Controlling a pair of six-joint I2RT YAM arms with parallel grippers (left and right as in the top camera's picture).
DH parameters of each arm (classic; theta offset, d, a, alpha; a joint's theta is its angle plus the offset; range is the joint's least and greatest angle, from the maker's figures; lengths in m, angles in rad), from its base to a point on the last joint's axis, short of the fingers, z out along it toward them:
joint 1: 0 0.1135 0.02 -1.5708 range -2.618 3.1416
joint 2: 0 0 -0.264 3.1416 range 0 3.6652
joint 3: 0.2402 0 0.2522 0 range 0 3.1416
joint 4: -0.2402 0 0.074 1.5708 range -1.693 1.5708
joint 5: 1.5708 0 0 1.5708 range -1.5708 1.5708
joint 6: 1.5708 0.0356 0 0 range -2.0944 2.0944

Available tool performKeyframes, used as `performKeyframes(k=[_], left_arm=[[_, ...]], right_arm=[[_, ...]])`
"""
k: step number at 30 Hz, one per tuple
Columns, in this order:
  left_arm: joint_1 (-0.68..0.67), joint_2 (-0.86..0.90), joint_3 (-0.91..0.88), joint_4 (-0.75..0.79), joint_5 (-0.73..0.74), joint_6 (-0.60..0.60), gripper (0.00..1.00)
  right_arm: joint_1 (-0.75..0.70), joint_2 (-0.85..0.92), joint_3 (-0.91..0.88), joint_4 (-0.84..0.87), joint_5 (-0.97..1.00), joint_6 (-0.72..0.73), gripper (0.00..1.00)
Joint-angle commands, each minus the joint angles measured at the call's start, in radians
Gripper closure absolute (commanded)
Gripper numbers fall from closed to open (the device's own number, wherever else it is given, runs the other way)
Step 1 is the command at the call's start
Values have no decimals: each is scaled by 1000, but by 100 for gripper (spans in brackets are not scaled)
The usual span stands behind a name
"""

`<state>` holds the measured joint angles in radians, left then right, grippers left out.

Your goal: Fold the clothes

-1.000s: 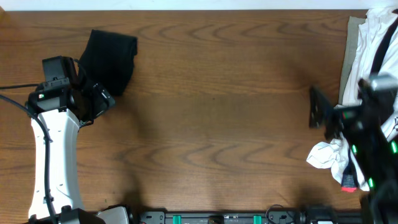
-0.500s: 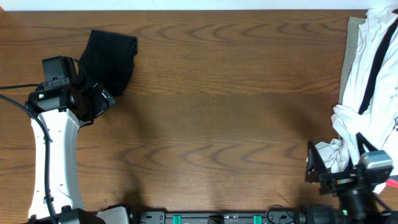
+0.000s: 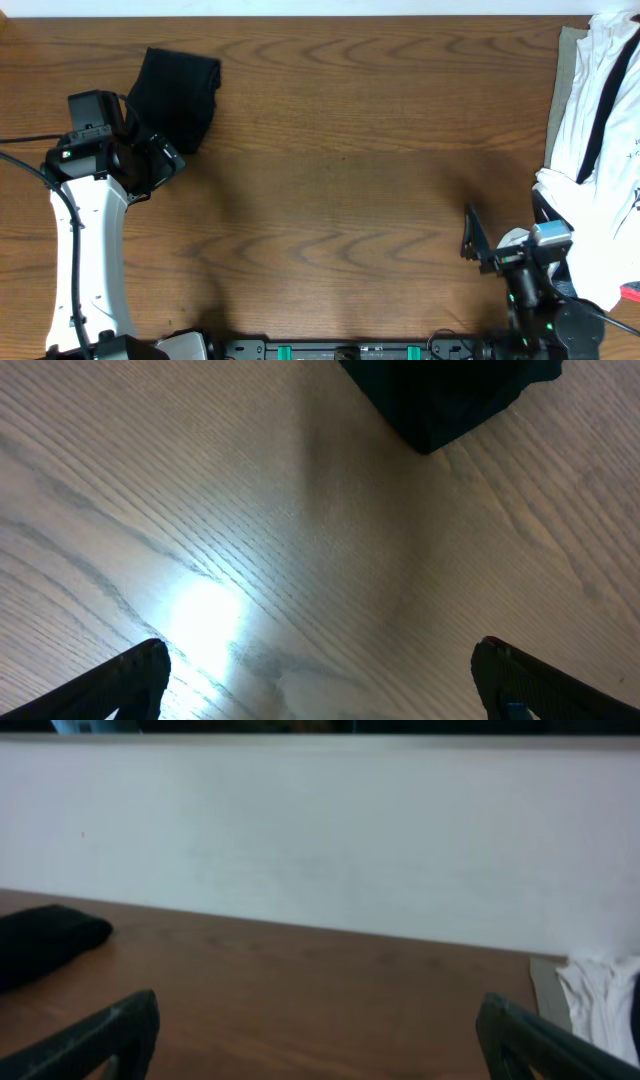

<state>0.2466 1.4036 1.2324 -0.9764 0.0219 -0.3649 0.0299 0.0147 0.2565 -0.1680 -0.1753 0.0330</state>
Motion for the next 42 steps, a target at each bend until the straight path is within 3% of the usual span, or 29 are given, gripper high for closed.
performKeyframes(k=[1,9,22,33,42], left_arm=[[0,-5,4,-3,-12,13,2],[0,-5,4,-3,-12,13,2],[0,-5,4,-3,-12,12,2],[0,-5,4,-3,-12,13,2],[0,-5,4,-3,-12,13,2]], right_arm=[[-6,-9,-76,106,8,-5,1],[-6,-9,-196,304,49,-5,1],[-6,-10,-251,260,74,-33,1],[-13,-10,-251,102,67,-49,1],[-40,-9,-251,104,67,-49,1]])
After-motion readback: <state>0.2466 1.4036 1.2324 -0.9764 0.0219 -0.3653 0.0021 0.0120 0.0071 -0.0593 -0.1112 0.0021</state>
